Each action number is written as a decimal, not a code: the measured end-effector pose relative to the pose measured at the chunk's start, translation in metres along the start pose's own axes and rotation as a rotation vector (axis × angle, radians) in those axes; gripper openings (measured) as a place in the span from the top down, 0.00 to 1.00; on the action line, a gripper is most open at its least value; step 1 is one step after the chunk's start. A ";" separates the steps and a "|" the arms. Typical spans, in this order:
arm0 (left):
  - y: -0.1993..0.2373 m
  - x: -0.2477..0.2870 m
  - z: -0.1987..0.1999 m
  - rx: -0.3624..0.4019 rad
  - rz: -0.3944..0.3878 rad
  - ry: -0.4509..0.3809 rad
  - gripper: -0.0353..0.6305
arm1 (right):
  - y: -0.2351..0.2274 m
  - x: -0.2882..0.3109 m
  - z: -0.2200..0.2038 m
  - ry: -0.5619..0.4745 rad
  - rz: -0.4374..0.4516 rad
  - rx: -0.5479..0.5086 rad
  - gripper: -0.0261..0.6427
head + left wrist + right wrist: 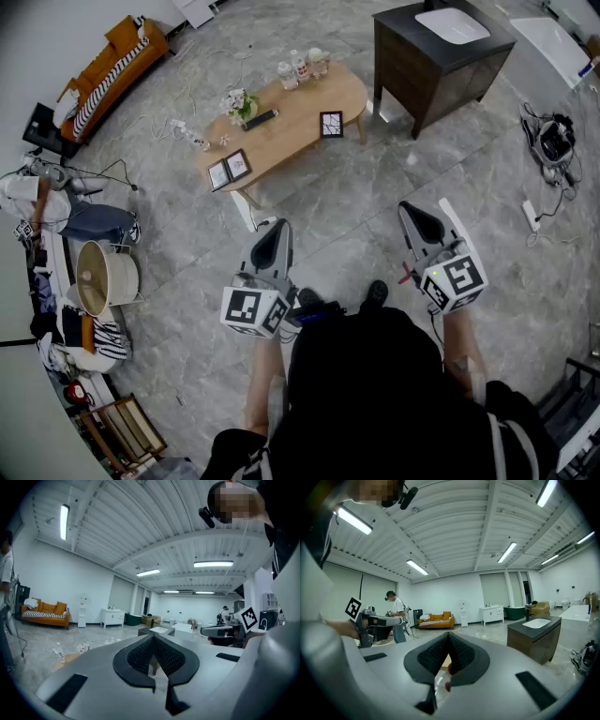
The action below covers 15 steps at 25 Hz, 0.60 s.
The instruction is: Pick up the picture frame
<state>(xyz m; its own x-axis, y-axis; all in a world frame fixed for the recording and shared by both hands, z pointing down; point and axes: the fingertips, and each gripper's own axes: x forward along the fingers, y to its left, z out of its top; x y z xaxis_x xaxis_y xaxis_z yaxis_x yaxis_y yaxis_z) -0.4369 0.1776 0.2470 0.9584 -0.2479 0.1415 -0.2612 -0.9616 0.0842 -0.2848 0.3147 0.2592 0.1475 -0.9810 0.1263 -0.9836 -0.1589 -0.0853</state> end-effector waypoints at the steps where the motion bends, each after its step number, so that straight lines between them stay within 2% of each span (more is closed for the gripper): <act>1: -0.003 0.001 0.000 0.003 -0.006 0.002 0.93 | 0.001 -0.001 -0.001 0.002 0.000 0.003 0.94; 11: -0.039 0.020 -0.007 0.013 -0.027 0.005 0.93 | -0.022 -0.032 -0.012 0.008 -0.018 0.012 0.94; 15: -0.054 0.026 -0.011 0.011 -0.024 0.010 0.93 | -0.031 -0.046 -0.018 0.004 0.009 0.039 0.94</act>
<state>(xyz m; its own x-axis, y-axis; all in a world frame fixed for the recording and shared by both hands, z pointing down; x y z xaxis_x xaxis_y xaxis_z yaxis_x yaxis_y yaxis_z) -0.3998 0.2242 0.2573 0.9633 -0.2232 0.1490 -0.2364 -0.9686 0.0772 -0.2630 0.3663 0.2736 0.1384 -0.9820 0.1289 -0.9800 -0.1545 -0.1253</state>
